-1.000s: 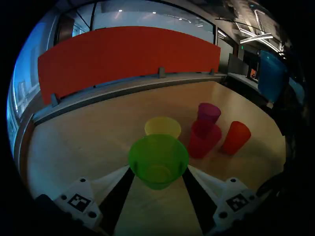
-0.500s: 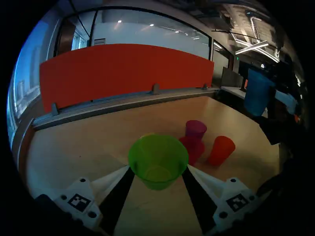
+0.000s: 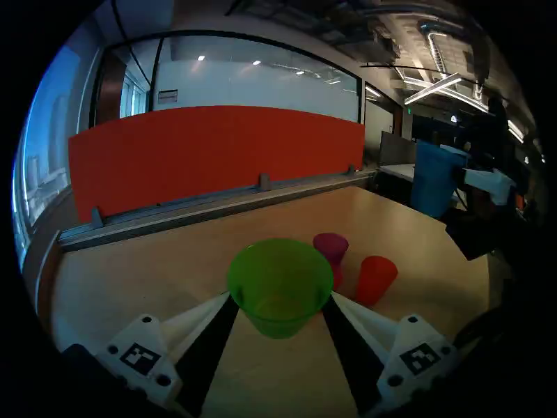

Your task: Pour water

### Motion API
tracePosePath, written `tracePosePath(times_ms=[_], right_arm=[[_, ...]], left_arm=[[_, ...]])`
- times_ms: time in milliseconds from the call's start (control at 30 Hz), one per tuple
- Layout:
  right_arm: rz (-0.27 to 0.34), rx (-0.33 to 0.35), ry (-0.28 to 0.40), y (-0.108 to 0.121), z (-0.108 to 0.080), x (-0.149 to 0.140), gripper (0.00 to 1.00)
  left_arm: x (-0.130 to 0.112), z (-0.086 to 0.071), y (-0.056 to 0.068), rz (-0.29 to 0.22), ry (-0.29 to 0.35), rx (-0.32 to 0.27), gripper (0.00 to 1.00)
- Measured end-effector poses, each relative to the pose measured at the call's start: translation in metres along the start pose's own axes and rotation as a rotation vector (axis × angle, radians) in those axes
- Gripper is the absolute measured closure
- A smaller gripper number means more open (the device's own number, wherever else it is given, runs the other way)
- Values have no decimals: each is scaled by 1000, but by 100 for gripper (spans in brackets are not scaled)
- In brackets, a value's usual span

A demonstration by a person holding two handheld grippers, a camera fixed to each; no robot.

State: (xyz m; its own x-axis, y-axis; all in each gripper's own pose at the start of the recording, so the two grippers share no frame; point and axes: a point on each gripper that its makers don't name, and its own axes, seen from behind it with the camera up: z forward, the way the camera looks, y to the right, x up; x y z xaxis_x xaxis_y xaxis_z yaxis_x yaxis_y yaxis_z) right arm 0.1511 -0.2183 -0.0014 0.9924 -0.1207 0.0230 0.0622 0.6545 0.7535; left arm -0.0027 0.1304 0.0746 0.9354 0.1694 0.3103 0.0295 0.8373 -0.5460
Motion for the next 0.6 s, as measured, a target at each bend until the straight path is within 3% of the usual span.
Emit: tracePosePath(times_ms=[600], right_arm=[[-1,-1,7,-7,-7,7,9]], left_arm=[[24,-22,15,25,63,-23,17]])
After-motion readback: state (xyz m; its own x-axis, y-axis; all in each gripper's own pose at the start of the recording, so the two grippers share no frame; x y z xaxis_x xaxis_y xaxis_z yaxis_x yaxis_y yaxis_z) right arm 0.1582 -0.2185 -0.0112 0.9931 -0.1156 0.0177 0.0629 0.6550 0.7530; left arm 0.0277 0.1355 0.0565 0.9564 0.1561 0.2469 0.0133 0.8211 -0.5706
